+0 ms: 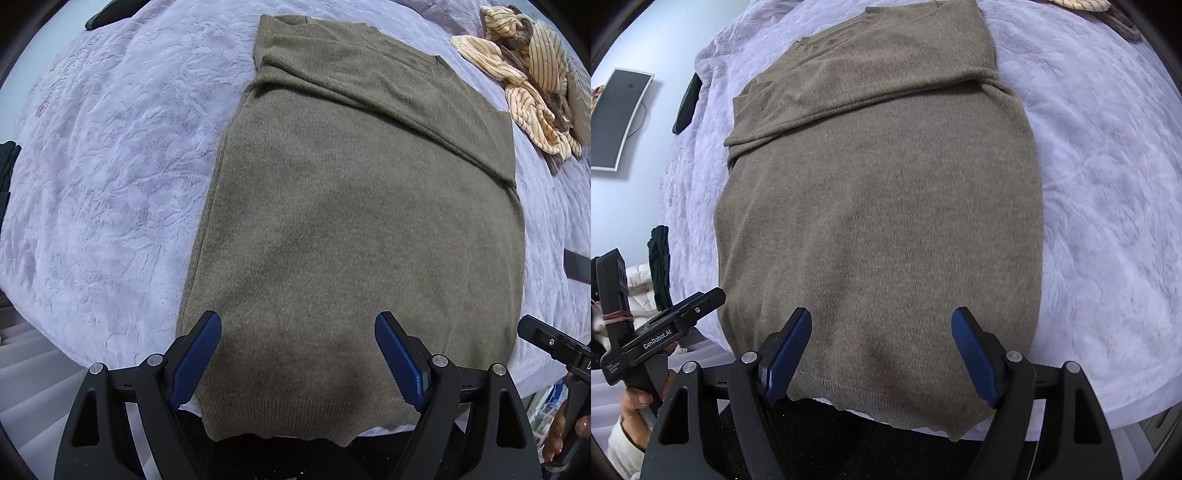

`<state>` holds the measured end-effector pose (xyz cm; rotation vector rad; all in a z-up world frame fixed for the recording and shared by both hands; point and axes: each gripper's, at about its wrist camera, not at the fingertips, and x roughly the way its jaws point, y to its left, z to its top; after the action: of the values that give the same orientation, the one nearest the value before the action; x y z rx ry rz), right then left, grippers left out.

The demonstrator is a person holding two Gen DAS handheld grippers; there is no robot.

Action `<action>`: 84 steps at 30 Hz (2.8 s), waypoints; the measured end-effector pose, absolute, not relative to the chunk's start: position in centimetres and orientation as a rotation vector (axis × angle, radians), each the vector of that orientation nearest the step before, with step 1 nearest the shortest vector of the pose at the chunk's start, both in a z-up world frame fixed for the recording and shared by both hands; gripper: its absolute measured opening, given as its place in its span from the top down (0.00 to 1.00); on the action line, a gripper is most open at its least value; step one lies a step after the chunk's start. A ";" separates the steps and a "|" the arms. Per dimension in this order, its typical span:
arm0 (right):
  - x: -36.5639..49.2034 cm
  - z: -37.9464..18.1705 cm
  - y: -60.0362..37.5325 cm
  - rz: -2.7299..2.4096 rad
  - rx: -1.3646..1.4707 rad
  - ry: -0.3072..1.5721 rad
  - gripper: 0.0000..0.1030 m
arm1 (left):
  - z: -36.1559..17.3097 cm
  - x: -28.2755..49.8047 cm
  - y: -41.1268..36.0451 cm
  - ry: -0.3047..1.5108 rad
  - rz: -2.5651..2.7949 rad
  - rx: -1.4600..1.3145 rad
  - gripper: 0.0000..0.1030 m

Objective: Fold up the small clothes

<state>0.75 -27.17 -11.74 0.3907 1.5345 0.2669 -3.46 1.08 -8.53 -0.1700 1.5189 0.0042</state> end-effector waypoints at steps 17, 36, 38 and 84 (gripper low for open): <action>-7.9 -13.9 -27.4 0.122 0.493 1.559 0.21 | -10.9 -9.8 6.9 1.555 -0.119 -0.211 0.17; -11.2 -19.5 -34.2 0.016 0.695 1.518 0.18 | -14.6 -11.6 6.5 1.606 -0.377 -0.277 0.17; -11.2 -19.8 -34.5 0.061 0.740 1.508 0.17 | -14.9 -11.3 6.7 1.601 -0.384 -0.307 0.17; -0.5 -10.3 -32.4 0.610 1.141 1.217 0.89 | -6.5 -1.1 4.7 1.332 -0.548 -0.571 0.87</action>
<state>-0.50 -32.41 -10.26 1.1409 1.2166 0.6104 -1.08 4.67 -6.49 -0.5710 1.3316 -0.5483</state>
